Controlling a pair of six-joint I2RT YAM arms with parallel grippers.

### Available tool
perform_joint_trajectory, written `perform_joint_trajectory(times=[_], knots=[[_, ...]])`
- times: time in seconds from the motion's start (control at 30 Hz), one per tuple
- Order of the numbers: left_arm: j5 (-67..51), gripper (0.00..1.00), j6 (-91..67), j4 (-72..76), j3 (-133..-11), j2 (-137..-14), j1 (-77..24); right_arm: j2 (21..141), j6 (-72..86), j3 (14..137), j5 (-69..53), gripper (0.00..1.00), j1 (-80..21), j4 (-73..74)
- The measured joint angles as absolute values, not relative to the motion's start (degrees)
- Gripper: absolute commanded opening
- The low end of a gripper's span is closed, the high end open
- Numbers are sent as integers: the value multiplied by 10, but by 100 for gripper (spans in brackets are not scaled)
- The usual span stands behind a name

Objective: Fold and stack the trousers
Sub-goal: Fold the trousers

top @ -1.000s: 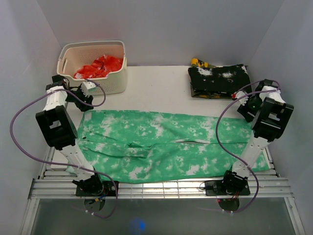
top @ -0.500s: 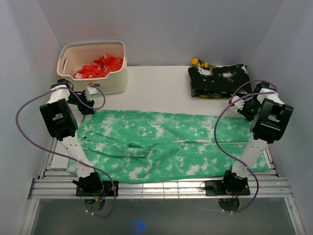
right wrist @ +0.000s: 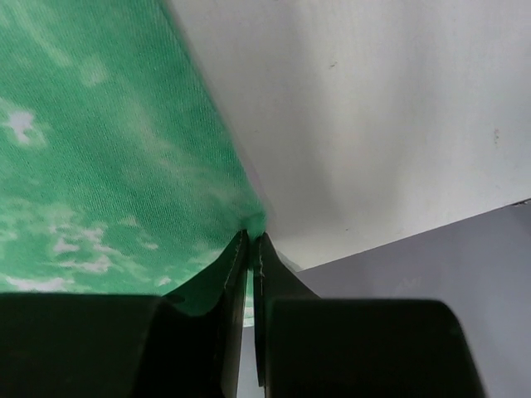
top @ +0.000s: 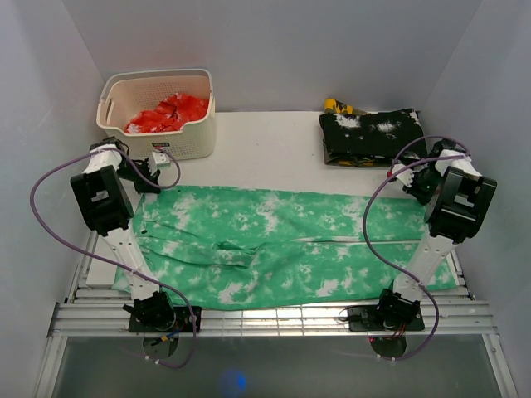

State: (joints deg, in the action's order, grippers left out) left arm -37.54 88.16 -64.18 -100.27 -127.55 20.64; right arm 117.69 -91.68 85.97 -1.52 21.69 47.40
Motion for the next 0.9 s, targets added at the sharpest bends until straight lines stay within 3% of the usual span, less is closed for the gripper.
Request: perform_joint_trajectory(times=[0.4, 0.57, 0.73, 0.9], knots=[[-392, 0, 681, -475, -1009, -1239, 194, 1186, -847, 1016, -86, 8, 216, 483], [-402, 0, 616, -383, -995, -1183, 194, 1161, -838, 1021, -112, 8, 217, 484], [-435, 0, 594, -328, -913, -1054, 221, 1057, -850, 965, -152, 8, 244, 491], [-503, 0, 632, -323, -790, -895, 285, 866, -915, 834, -213, 8, 323, 524]])
